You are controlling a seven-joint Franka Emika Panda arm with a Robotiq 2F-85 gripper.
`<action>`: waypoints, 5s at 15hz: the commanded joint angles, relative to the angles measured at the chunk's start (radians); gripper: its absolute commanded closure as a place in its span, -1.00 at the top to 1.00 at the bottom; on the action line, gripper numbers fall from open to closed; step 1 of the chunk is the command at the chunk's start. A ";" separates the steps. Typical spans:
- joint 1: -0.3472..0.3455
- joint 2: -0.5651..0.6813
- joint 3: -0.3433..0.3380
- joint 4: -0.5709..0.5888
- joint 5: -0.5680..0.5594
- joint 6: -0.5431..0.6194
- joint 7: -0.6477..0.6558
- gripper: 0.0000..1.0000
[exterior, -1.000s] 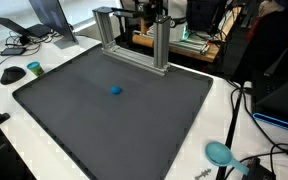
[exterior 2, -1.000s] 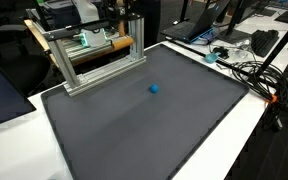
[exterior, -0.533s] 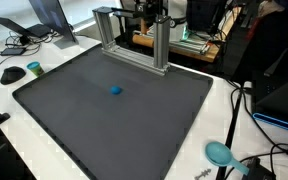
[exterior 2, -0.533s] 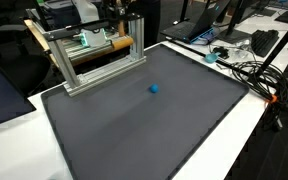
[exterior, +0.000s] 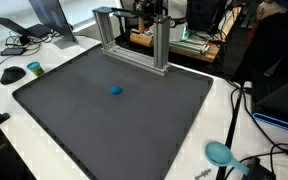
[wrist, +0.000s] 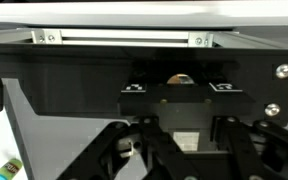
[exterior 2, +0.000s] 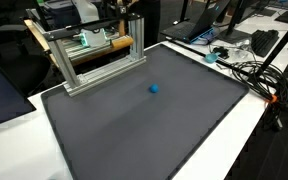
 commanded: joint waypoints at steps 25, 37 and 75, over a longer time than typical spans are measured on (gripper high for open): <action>0.001 0.414 -0.041 0.320 0.036 0.272 -0.045 -0.57; 0.001 0.625 -0.030 0.411 0.035 0.371 -0.024 -0.57; 0.000 0.806 -0.029 0.503 0.065 0.406 -0.036 -0.57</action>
